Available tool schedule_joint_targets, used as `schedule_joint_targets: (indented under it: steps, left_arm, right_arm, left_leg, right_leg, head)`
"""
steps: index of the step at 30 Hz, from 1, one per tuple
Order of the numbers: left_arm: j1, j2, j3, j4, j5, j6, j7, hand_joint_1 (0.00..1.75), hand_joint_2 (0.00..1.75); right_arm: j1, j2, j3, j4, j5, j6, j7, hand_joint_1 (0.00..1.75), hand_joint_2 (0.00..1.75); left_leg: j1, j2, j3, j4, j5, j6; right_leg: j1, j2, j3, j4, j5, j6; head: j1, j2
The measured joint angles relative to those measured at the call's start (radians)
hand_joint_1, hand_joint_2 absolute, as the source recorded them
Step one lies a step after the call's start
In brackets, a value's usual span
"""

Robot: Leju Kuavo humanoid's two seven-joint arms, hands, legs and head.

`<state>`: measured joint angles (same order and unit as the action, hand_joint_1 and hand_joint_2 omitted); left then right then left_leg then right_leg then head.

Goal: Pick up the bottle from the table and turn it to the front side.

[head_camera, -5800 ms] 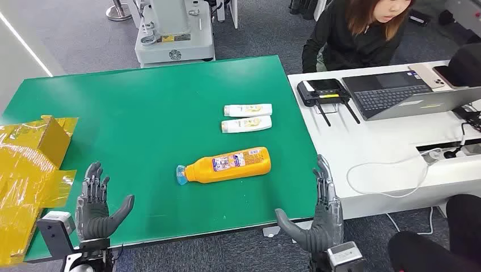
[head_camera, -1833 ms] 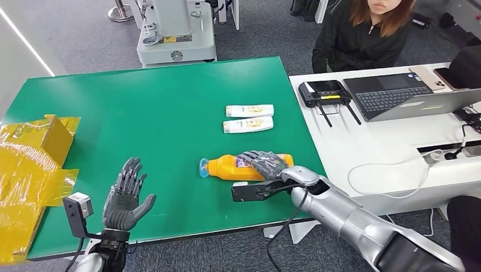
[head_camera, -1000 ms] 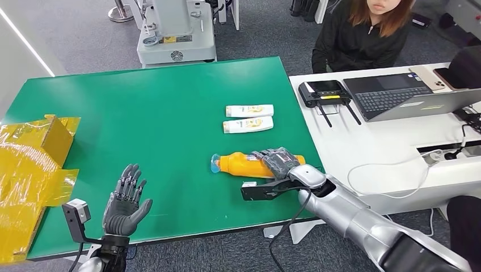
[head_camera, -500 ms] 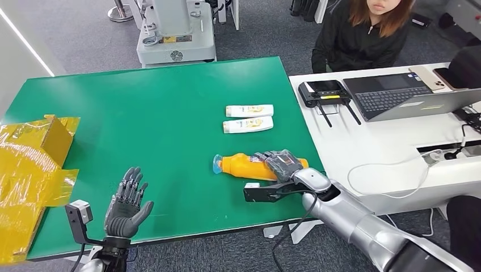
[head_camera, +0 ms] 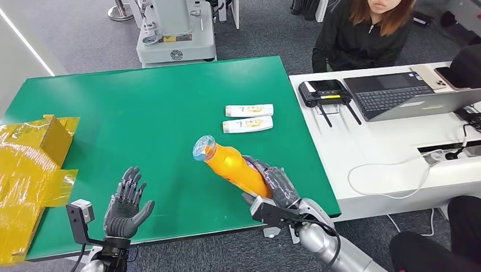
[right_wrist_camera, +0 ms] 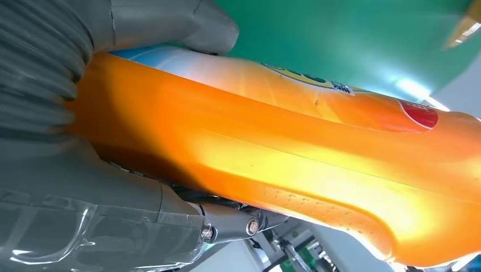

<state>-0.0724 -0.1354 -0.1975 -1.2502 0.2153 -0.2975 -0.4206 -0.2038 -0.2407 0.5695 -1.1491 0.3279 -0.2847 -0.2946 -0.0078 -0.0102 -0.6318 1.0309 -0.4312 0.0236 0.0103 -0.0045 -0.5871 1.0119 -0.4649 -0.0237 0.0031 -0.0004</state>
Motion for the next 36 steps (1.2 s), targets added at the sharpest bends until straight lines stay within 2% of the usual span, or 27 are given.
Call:
schedule_joint_targets:
  steps: [6, 10, 17, 19, 22, 27, 31, 36]
  left_arm:
    - [-0.006, -0.005, 0.004, -0.005, -0.018, -0.003, 0.001, 0.0, 1.75]
    - [-0.044, -0.005, 0.004, -0.005, -0.047, -0.003, -0.003, 0.0, 1.75]
    - [-0.077, -0.005, 0.004, -0.004, -0.076, 0.0, -0.014, 0.0, 1.75]
    - [-0.103, -0.005, 0.004, 0.0, -0.096, 0.002, -0.026, 0.0, 1.75]
    - [-0.178, -0.006, 0.002, 0.005, -0.111, -0.009, -0.031, 0.0, 1.75]
    - [-0.29, -0.007, -0.023, 0.006, -0.076, -0.049, -0.008, 0.0, 1.75]
    - [-0.354, -0.003, -0.053, 0.007, -0.032, -0.075, 0.003, 0.0, 1.75]
    - [-0.387, 0.003, -0.081, 0.011, -0.006, -0.088, 0.004, 0.0, 1.75]
  right_arm:
    - [0.03, 0.04, -0.032, -0.028, -0.058, -0.038, -0.051, 1.75, 1.75]
    - [0.002, 0.076, -0.06, 0.008, -0.105, -0.041, -0.096, 1.75, 1.75]
    - [-0.031, 0.111, -0.08, 0.054, -0.127, -0.037, -0.124, 1.75, 1.75]
    - [-0.073, 0.131, -0.082, 0.09, -0.148, -0.029, -0.152, 1.75, 1.75]
    - [-0.2, 0.182, -0.081, 0.187, -0.171, -0.013, -0.19, 1.75, 1.75]
    - [-0.37, 0.263, -0.077, 0.32, -0.179, 0.005, -0.207, 1.75, 1.75]
    - [-0.447, 0.31, -0.066, 0.389, -0.179, 0.008, -0.208, 1.75, 1.75]
    - [-0.492, 0.338, -0.06, 0.435, -0.185, 0.001, -0.214, 1.75, 1.75]
  left_leg:
    - [0.0, 0.001, 0.0, 0.0, 0.0, 0.0]
    - [0.0, 0.001, 0.0, 0.0, 0.0, 0.0]
    - [0.0, 0.001, 0.0, 0.0, 0.0, 0.0]
    - [0.0, 0.002, -0.001, 0.0, 0.001, -0.001]
    - [0.0, 0.006, -0.001, 0.0, 0.003, -0.002]
    - [0.0, 0.006, -0.001, 0.0, 0.006, -0.003]
    - [0.0, 0.006, -0.001, 0.0, 0.007, -0.003]
    - [0.0, 0.005, -0.003, 0.0, 0.006, -0.004]
  right_leg:
    - [0.0, 0.0, 0.0, 0.0, 0.0, 0.0]
    - [0.0, 0.0, 0.0, 0.0, 0.001, 0.0]
    - [0.0, 0.0, 0.0, 0.0, 0.001, -0.001]
    - [0.0, 0.002, -0.001, 0.001, 0.002, -0.001]
    - [0.0, 0.005, -0.004, 0.002, 0.004, -0.002]
    - [0.0, 0.005, -0.004, 0.003, 0.006, -0.003]
    - [0.0, 0.005, -0.005, 0.003, 0.006, -0.003]
    - [0.0, 0.005, -0.006, 0.003, 0.006, -0.003]
  head:
    - [0.0, 0.0]
    - [0.0, 0.0]
    - [0.0, 0.0]
    - [0.0, 0.0]
    - [0.0, 0.0]
    - [0.0, 0.0]
    - [0.0, 0.0]
    - [0.0, 0.0]
